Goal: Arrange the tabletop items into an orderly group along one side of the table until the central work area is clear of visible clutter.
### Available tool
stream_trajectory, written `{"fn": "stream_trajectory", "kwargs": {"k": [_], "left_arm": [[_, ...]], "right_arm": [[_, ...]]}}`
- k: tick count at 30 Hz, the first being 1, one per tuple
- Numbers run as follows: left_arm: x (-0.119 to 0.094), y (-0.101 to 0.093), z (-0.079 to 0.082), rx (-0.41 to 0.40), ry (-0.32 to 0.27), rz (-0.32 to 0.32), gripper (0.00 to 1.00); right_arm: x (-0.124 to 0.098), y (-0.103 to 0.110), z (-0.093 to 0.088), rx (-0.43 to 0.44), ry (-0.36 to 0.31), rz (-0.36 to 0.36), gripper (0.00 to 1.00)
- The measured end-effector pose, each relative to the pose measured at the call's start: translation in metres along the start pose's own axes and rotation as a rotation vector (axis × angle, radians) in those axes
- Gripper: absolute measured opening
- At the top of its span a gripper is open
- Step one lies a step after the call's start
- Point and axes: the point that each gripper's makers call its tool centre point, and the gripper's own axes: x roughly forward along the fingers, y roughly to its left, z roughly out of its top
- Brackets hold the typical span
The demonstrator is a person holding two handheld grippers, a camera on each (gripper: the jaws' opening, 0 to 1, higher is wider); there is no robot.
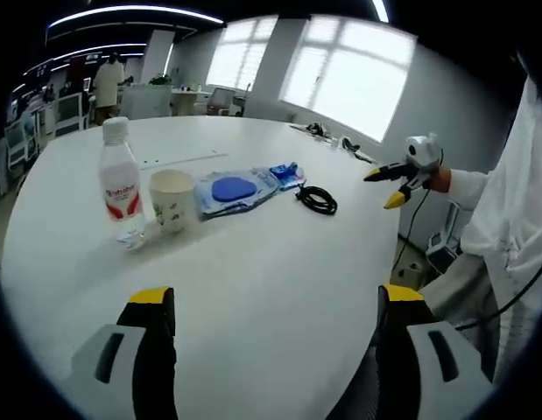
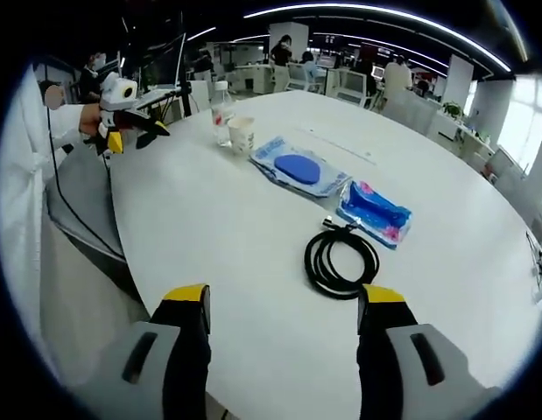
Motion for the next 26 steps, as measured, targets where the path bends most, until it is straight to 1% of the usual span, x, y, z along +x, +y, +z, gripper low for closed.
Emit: {"fn": "stream_trajectory", "kwargs": {"k": [26], "left_arm": [[-0.0016,0.0002,-0.0021,-0.011,-0.008,0.006,0.98]], "right_arm": [[0.0004,0.0045,0.0002,-0.013,0.012,0.01,0.67]]}}
